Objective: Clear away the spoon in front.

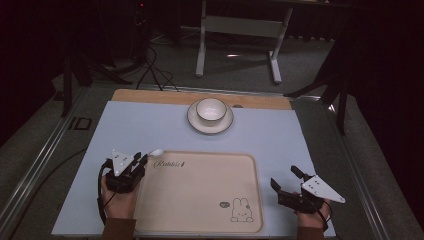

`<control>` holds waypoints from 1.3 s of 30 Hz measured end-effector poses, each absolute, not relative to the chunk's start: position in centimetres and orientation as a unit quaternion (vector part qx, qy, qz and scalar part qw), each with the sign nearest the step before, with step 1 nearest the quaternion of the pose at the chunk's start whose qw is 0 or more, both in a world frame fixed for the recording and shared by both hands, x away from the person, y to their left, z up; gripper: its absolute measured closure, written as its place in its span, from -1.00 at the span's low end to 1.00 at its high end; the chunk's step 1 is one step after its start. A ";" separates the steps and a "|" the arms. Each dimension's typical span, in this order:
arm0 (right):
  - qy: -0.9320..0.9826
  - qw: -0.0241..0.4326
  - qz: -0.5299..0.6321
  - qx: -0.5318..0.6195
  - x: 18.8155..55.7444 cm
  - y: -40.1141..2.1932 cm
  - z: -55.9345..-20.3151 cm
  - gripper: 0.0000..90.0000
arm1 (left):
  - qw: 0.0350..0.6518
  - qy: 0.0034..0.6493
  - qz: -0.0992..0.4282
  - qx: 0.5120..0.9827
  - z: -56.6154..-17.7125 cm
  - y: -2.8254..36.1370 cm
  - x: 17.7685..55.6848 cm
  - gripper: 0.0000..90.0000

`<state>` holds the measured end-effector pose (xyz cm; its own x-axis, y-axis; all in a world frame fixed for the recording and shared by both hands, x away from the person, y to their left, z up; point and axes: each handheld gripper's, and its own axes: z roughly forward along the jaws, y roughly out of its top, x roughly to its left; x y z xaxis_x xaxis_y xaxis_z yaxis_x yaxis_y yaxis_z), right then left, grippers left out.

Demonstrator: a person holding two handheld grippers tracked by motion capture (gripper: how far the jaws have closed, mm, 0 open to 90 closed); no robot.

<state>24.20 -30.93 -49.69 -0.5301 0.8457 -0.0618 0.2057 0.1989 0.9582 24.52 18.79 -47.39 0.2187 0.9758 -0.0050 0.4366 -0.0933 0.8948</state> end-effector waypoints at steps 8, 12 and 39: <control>0.708 0.312 0.513 0.371 24.2 -30.9 -49.7 -0.69 | 0.406 0.531 0.331 0.666 -47.8 18.5 24.0 0.66; 0.708 0.313 0.513 0.371 24.2 -31.0 -49.7 -0.69 | 0.401 0.532 0.329 0.670 -48.2 18.4 23.8 0.66; 0.709 0.312 0.512 0.371 24.0 -31.0 -49.7 -0.69 | 0.382 0.542 0.312 0.681 -50.3 17.9 22.6 0.64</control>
